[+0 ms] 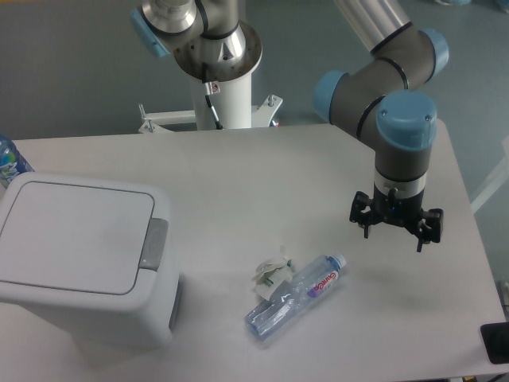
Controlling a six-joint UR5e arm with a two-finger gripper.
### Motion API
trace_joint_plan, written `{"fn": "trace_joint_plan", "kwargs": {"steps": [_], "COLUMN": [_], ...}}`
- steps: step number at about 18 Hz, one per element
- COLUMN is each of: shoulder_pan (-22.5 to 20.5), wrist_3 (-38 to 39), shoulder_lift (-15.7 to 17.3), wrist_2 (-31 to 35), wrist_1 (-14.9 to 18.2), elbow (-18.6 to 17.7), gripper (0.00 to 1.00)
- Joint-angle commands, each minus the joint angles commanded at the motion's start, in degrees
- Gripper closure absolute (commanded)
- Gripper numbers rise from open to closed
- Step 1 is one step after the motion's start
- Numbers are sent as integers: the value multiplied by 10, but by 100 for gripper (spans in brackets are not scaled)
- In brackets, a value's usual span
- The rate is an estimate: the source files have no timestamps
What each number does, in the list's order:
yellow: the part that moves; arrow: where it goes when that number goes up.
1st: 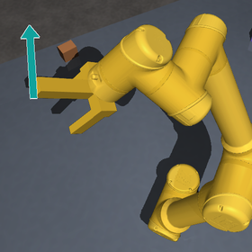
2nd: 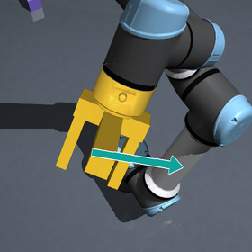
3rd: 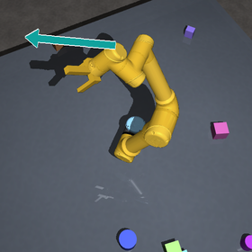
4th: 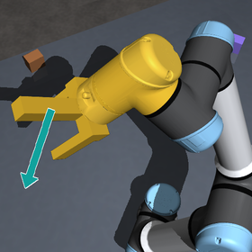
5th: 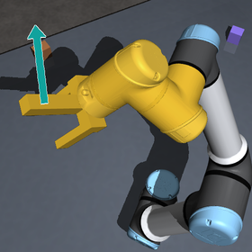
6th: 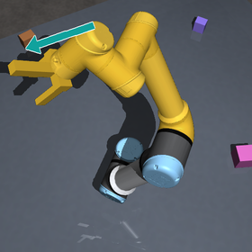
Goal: Open the trash can
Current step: 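Move the open gripper toward the white trash can's grey lid button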
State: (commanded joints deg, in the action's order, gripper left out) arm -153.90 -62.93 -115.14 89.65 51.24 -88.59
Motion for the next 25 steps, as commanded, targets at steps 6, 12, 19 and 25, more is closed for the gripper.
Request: {"fn": "trace_joint_plan", "kwargs": {"steps": [6,12,19,25], "shoulder_pan": [1,-9,9,30], "wrist_3": [-1,77,238,358], "shoulder_lift": [2,8,15,57], "wrist_2": [-1,-94,-161,-258], "wrist_1": [-3,-18,-23,-30], "elbow": [4,-16,19,37], "gripper": [0,0,0,0]}}
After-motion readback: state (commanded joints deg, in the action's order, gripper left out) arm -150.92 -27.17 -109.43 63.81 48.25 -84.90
